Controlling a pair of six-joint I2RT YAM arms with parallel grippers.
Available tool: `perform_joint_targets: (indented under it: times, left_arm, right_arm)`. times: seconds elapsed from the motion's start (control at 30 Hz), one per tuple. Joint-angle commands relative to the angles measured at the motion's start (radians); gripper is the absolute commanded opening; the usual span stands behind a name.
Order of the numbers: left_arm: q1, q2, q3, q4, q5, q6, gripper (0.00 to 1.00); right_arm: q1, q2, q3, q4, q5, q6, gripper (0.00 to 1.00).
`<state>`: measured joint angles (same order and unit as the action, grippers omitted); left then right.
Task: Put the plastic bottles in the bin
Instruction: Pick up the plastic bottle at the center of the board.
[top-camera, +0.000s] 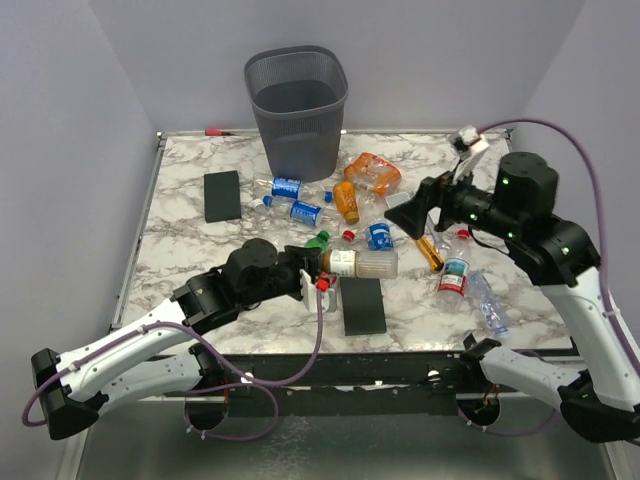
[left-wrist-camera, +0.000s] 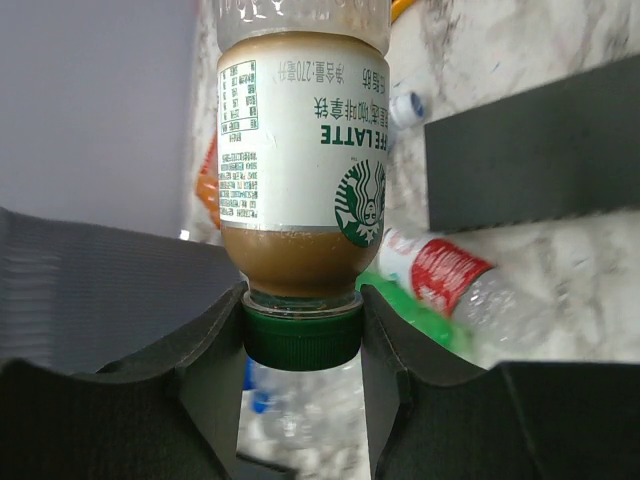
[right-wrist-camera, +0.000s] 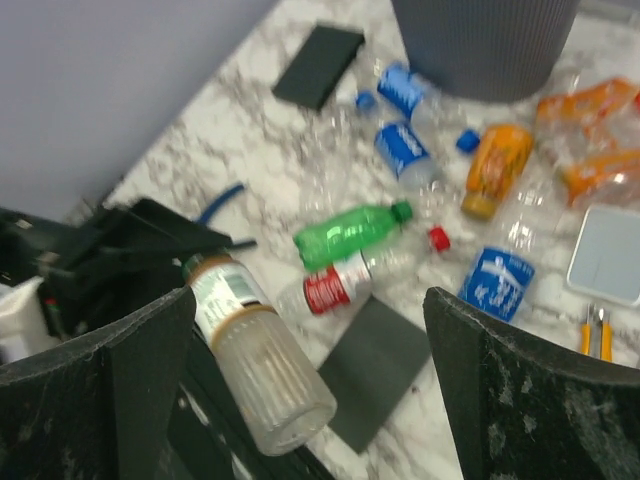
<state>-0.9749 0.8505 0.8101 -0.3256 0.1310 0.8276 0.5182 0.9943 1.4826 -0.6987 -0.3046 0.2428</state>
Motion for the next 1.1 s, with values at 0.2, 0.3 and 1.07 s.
perform_joint_targets:
  times: [0.2,0.3,1.07]
  left_arm:
    - [-0.100,-0.008,-0.015,-0.004,-0.237,0.897,0.00]
    - [-0.101,0.009,0.000,-0.008,-0.237,0.962,0.00]
    - [-0.101,0.066,0.107,-0.015,-0.192,0.963,0.00]
  right_arm:
    - [0.006,0.044,-0.211,-0.075,-0.249,-0.170,1.00]
    - [0.012,0.094,-0.203,-0.095,-0.348,-0.173,1.00]
    - [0.246,0.045,-0.501,0.163,-0.086,-0.077,0.54]
